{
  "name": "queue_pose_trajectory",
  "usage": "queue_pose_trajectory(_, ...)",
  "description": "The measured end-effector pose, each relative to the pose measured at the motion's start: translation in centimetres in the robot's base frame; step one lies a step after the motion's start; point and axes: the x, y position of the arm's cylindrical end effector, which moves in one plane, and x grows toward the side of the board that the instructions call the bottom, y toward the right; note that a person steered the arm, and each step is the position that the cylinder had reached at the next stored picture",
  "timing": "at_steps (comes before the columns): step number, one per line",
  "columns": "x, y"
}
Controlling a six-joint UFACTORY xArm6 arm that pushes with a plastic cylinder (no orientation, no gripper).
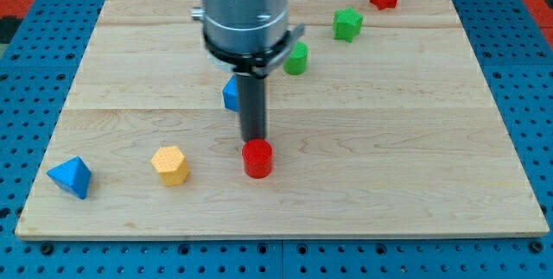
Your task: Move the red circle towards the bottom center of the board
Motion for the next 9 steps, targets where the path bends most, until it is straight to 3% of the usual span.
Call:
queue_pose_trajectory(1,0.0,-2.7)
queue_pose_trajectory(3,1.9,8.3)
queue_pose_trajectory(5,-3.0,6.2)
queue_pose_trajectory(6,-0.7,2.0)
queue_pose_trajectory(7,3.2,1.8)
queue_pose_trajectory(8,3.4,4.3)
queue_pose_trajectory(9,-0.9,-2.1)
